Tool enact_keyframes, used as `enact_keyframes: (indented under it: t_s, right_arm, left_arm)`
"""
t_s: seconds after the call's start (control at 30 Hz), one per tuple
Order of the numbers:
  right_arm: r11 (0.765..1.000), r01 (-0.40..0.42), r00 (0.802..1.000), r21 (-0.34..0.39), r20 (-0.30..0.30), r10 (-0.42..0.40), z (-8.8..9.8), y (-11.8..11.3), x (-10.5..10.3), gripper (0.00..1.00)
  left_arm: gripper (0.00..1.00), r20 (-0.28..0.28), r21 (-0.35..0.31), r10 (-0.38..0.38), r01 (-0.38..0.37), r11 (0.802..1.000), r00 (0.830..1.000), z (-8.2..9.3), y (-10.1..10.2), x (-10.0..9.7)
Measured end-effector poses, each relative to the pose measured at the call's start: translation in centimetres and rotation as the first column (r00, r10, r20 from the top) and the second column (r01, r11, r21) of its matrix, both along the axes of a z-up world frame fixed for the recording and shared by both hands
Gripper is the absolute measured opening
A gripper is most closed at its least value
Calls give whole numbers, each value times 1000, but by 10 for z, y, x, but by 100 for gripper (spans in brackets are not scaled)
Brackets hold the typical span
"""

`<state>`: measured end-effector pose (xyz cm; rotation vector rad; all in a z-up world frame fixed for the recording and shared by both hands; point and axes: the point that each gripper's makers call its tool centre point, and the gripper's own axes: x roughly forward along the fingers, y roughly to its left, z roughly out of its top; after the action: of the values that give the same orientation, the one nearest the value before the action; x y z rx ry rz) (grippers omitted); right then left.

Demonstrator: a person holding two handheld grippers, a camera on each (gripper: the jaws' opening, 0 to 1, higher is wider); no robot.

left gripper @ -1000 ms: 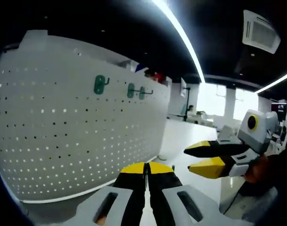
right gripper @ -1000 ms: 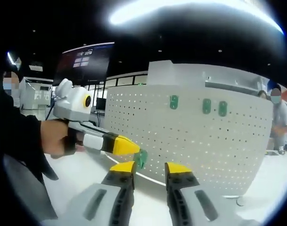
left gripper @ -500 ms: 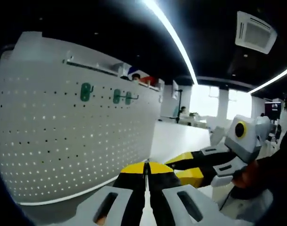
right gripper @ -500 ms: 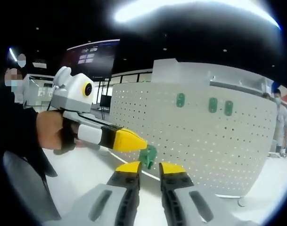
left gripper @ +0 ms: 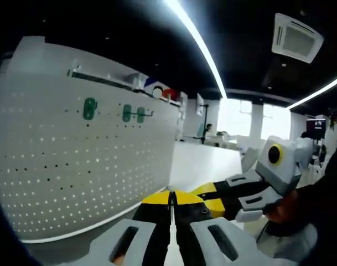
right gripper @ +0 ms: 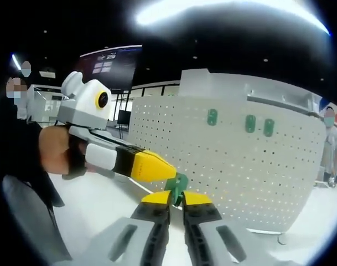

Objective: Insert the hook assembly into the mounting plate slot until the hook locks in place.

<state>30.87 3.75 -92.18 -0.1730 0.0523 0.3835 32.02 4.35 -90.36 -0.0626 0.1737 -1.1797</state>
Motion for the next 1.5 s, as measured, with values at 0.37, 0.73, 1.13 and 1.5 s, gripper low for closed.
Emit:
enact_keyframes:
  t_s: [0.37,0.73,1.13,1.5]
  right_arm:
    - [1000,-1,1000,-4,-1,1,0,-1,0,2]
    - [1000,-4,1000,-14,-4,4,-2,-1,0,1]
    - [1000,2,1000,5,-4,-2,-1,-4,0,1]
    - [1000,8,1000,7,-5,-8,-1,-5,0,1]
  left_arm:
    - [1,-6,-4,-16,16,1000,1000,1,-4,-4]
    - [1,-14,-3,-18,18,1000,1000,-2,-5,-5]
    - [2,31,15,-19,19,1000,999,0,-7,-6]
    - [20,10,6,14,-14,1000,1000,2,0,-2]
